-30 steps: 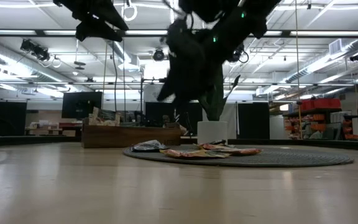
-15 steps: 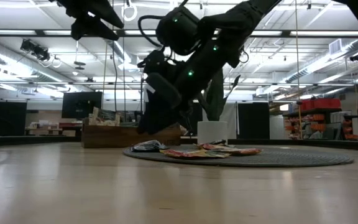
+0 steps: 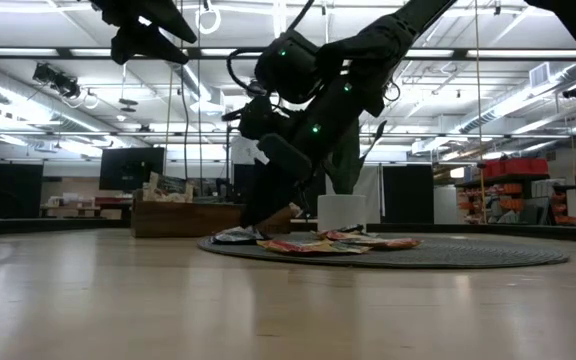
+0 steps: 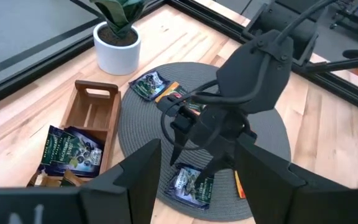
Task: Pick & Place Tea
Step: Put the purple tea bag into the middle section of the wooden organizer
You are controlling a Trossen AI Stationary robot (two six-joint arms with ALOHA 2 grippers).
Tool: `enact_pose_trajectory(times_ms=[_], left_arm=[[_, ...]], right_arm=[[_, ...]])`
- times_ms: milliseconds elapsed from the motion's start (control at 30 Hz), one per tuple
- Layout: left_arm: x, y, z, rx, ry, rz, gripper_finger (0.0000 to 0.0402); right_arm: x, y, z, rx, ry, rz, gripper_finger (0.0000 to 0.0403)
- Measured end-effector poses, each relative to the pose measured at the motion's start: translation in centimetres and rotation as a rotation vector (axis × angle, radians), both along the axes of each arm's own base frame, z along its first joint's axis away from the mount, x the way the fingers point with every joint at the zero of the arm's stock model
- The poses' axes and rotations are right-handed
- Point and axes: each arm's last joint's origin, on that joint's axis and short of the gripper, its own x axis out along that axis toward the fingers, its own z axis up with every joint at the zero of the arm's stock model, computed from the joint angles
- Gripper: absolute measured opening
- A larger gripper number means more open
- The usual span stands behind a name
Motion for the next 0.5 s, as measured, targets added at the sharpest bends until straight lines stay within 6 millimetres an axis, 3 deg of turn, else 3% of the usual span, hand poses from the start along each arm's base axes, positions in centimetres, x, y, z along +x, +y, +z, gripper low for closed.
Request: enact_pose_trajectory(times_ms=[300, 500], left_arm=[[0.00, 0.00, -0.02, -0.001, 0.000, 0.000, 0.0208], [-0.01, 0.01, -0.06, 0.001, 0.003, 0.000, 0.0208]], right_arm=[[0.15, -0.02, -1.22, 0.011, 0.020, 0.001, 0.0217], [0.15, -0.14, -1.24, 0.015, 0.020, 0.000, 0.0163]])
